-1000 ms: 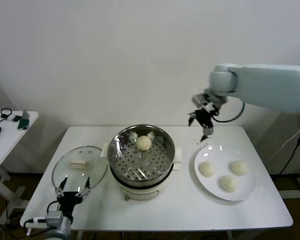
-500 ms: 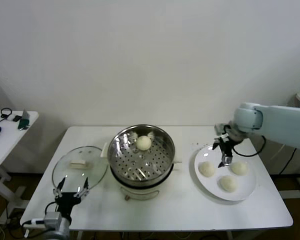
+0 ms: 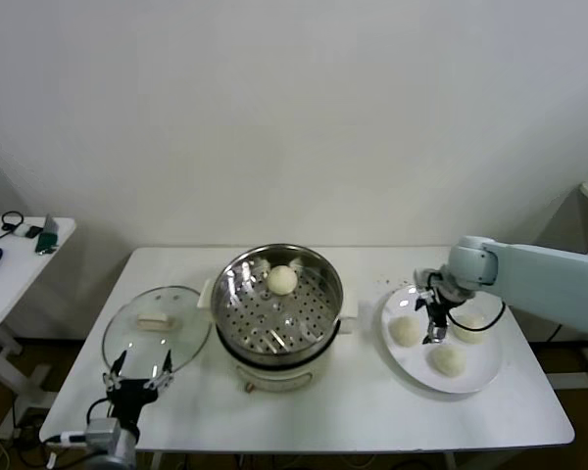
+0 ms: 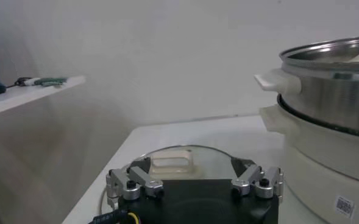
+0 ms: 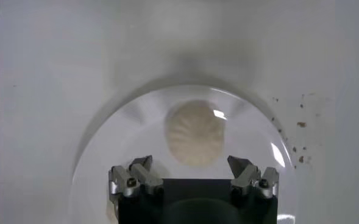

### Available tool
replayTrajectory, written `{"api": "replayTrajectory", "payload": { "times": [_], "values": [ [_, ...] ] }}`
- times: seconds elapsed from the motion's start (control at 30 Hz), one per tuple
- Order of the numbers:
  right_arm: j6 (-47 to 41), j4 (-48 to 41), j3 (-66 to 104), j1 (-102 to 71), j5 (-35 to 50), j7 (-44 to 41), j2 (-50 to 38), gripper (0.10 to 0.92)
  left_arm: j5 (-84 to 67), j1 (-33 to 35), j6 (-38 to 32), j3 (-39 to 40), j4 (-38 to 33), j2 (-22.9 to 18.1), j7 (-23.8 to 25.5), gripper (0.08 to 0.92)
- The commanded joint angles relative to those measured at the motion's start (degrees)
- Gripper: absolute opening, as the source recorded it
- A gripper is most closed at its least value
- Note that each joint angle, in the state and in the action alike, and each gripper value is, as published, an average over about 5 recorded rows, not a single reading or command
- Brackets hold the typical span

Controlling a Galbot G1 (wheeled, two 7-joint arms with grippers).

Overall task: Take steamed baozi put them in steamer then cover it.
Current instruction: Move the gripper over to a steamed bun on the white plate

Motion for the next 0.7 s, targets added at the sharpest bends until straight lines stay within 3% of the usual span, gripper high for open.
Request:
{"api": "replayTrajectory", "payload": {
  "times": [0.03,0.43,0.7],
  "values": [
    [-0.63,-2.55,2.83,-4.04,-1.44,0.77,1.63,0.823,-0.01,0.18,-0.06,-0.09,-0.06,0.16,-0.05,0.823],
    [0.06,-5.24,3.55,-4.75,-1.60,0.17,4.70,0.813,-0.39,0.14,0.03,-0.26,0.15,0.27,-0.19,0.823],
    [0.07,-4.69,2.94,-4.07,-1.68,-0.69,4.41,0.662,-0.46,0.01,0.11,-0.28,0.00,0.36,-0.12,0.823]
  ]
}}
